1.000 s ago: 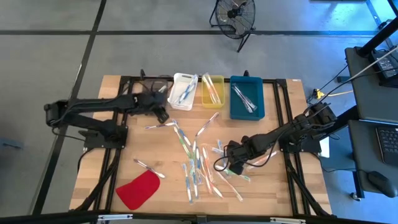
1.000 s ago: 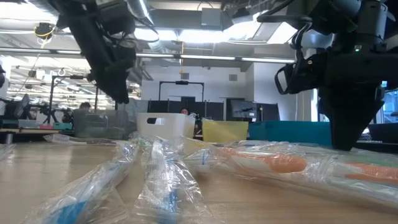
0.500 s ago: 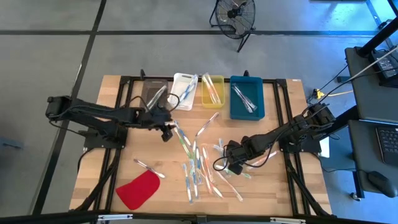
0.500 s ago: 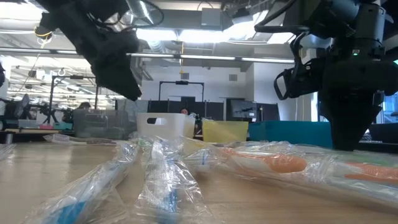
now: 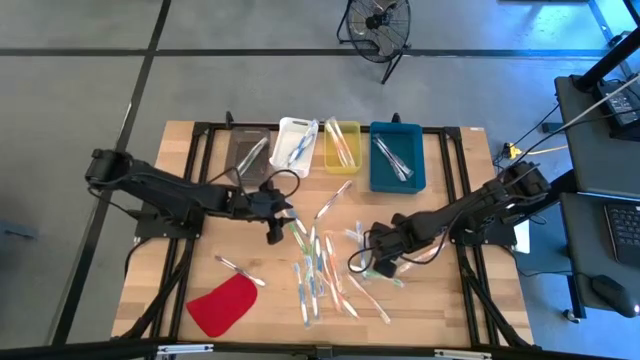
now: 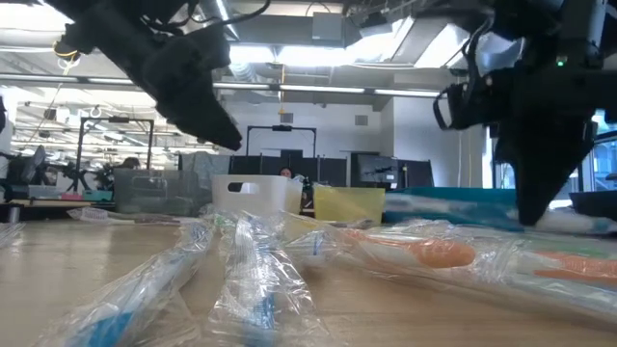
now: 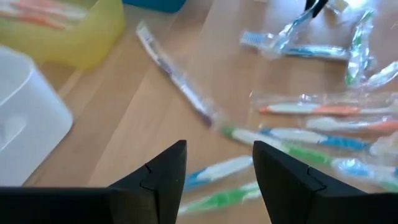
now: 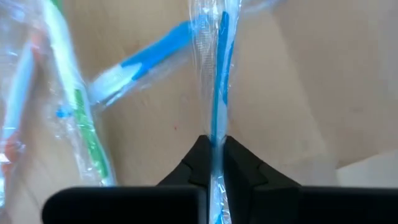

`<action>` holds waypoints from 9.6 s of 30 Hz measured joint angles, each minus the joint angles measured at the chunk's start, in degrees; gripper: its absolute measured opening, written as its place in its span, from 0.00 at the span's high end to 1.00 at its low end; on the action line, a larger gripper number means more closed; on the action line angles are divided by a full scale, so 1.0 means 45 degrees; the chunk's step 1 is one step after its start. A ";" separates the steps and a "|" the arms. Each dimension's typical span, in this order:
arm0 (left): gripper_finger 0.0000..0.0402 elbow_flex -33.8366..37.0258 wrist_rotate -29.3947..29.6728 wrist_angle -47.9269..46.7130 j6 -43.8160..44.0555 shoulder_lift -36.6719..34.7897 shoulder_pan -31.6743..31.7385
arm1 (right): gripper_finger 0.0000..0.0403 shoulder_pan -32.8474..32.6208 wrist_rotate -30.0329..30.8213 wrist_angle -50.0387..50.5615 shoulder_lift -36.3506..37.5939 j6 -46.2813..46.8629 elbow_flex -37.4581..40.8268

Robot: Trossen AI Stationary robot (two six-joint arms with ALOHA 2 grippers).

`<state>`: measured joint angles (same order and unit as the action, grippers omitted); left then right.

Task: Pick & Place Toothbrushes
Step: Put the blue toothbrush into the white bin

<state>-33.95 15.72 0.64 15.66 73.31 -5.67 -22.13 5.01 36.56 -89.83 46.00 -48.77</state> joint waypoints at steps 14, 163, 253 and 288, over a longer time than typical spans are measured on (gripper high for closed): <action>0.55 0.0000 -0.0168 0.4033 -0.1429 0.1879 0.0034 | 0.95 -0.0024 0.4003 0.1526 0.2095 -0.1366 -0.0019; 0.94 -0.8325 -0.5390 -0.5607 0.0583 0.6296 1.1059 | 0.33 0.1496 0.5680 -1.1715 0.1717 -0.5323 0.3002; 0.62 0.0179 -0.2146 0.0329 0.0653 -0.1008 0.3924 | 0.73 0.1627 0.1632 -0.1410 0.1722 -0.4014 -0.1832; 0.63 0.1044 -0.0057 -0.0494 0.2260 -0.0984 0.0831 | 0.46 0.1899 -0.0690 -0.0648 -0.0891 0.3384 -0.1904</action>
<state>-29.26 15.46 -1.58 25.82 68.88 -1.93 -13.58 1.90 33.64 -93.84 61.23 -57.34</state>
